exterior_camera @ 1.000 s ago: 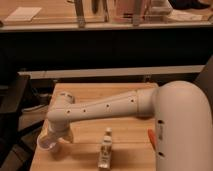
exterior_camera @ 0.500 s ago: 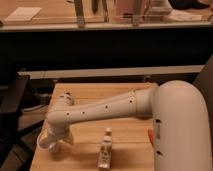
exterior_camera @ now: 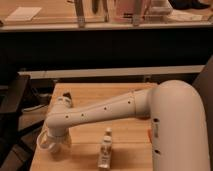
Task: Place the ceramic cup in the ceramic bowl
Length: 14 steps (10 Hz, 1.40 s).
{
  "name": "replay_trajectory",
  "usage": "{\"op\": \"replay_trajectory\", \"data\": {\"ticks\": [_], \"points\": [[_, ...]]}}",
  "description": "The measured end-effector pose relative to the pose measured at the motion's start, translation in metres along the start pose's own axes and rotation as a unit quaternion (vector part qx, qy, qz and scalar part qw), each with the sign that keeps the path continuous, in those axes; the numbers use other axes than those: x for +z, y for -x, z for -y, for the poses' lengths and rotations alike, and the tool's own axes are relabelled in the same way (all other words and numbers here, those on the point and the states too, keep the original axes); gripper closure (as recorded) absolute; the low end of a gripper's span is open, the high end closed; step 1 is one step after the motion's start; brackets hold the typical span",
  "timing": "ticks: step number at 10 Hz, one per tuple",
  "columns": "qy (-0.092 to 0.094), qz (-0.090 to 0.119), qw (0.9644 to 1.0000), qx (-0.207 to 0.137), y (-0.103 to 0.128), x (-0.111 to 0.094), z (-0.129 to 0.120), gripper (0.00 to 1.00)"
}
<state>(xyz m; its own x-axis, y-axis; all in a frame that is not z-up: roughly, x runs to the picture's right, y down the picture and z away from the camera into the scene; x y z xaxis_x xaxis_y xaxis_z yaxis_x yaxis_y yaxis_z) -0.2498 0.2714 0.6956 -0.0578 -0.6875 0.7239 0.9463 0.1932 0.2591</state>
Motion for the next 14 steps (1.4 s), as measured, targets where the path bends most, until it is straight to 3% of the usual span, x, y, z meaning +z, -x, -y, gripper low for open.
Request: {"op": "replay_trajectory", "data": {"ticks": [5,14], "points": [[-0.003,-0.003,0.9999,0.010,0.004,-0.002,-0.002,0.94],[-0.012,-0.033,0.9988,0.033,-0.015,-0.058,-0.009,0.96]]}}
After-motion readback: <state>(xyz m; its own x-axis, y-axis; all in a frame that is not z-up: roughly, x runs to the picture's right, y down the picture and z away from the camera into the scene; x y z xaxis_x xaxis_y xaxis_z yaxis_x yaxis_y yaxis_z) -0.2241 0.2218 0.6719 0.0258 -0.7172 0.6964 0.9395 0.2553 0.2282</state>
